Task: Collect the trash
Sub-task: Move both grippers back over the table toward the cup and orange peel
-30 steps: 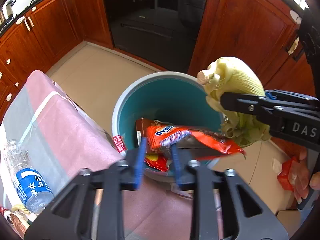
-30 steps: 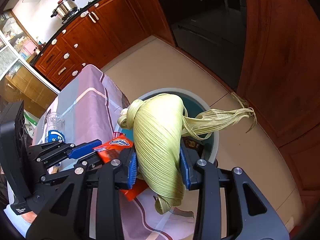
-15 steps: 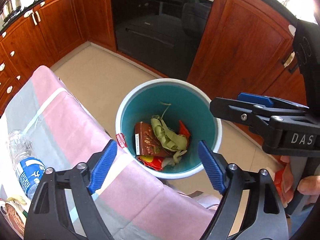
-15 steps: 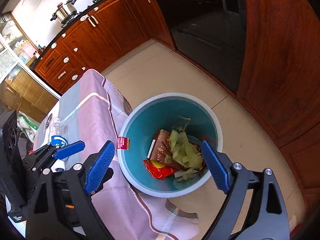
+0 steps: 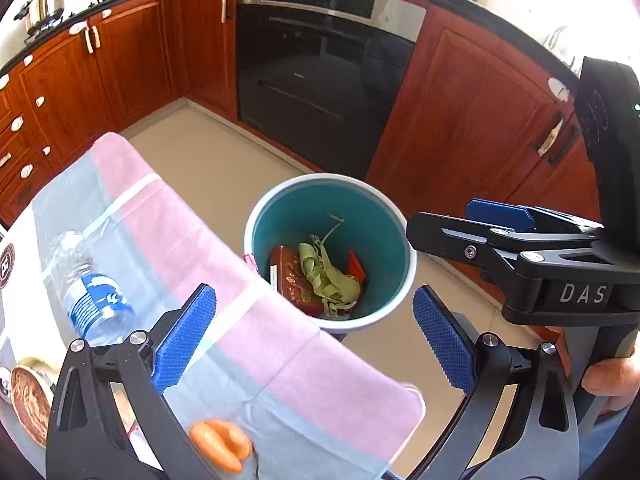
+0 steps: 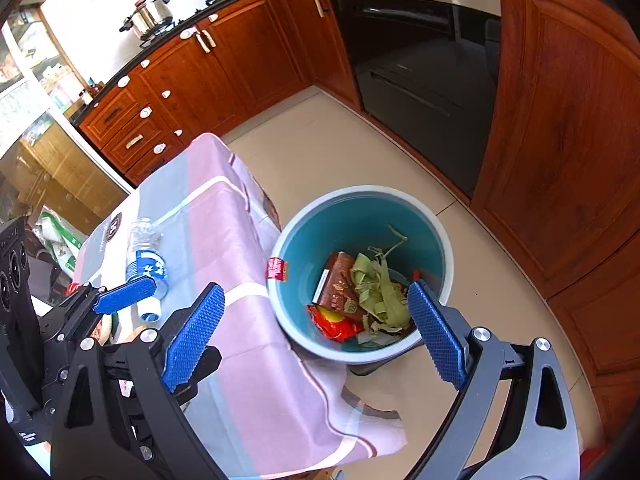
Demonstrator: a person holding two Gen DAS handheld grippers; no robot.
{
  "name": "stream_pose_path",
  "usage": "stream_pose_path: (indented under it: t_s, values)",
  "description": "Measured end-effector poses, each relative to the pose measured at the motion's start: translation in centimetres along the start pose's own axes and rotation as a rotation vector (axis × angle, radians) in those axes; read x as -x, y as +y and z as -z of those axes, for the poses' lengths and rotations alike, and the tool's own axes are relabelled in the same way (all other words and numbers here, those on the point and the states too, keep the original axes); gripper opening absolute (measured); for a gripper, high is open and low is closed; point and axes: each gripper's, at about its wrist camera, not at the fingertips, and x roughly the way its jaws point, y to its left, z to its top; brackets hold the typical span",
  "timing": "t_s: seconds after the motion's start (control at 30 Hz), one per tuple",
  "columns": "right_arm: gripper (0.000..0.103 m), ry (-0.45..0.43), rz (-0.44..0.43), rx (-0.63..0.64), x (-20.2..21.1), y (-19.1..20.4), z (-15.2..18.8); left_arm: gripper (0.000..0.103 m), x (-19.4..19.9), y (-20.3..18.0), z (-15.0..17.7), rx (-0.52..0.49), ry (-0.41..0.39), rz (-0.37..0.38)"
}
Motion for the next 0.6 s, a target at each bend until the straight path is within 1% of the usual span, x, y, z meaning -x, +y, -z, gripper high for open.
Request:
stream_pose_path:
  t_s: [0.1,0.13,0.27,0.43,0.6]
  values:
    - [0.089,-0.01,-0.009,0.019,0.9,1.6,0.6,0.099,1.5,0.9,0.9,0.02,-0.018,-0.001]
    - [0.091,-0.012,-0.012,0.027,1.2,2.2,0.8,0.099,2.2,1.3,1.4,0.029,-0.024,0.001]
    - [0.092,-0.008,-0.026,0.06,1.8,4.9,2.0,0.099,4.5,3.1,3.4,0.08,-0.036,0.013]
    - [0.092,0.041,-0.055,0.104,1.2,8.5,4.2,0.099,7.0,6.1,7.2,0.144,-0.046,0.016]
    - [0.092,0.099,-0.083,0.143,-0.7,11.7,6.4,0.099,8.7,10.4,11.5,0.218,-0.042,-0.013]
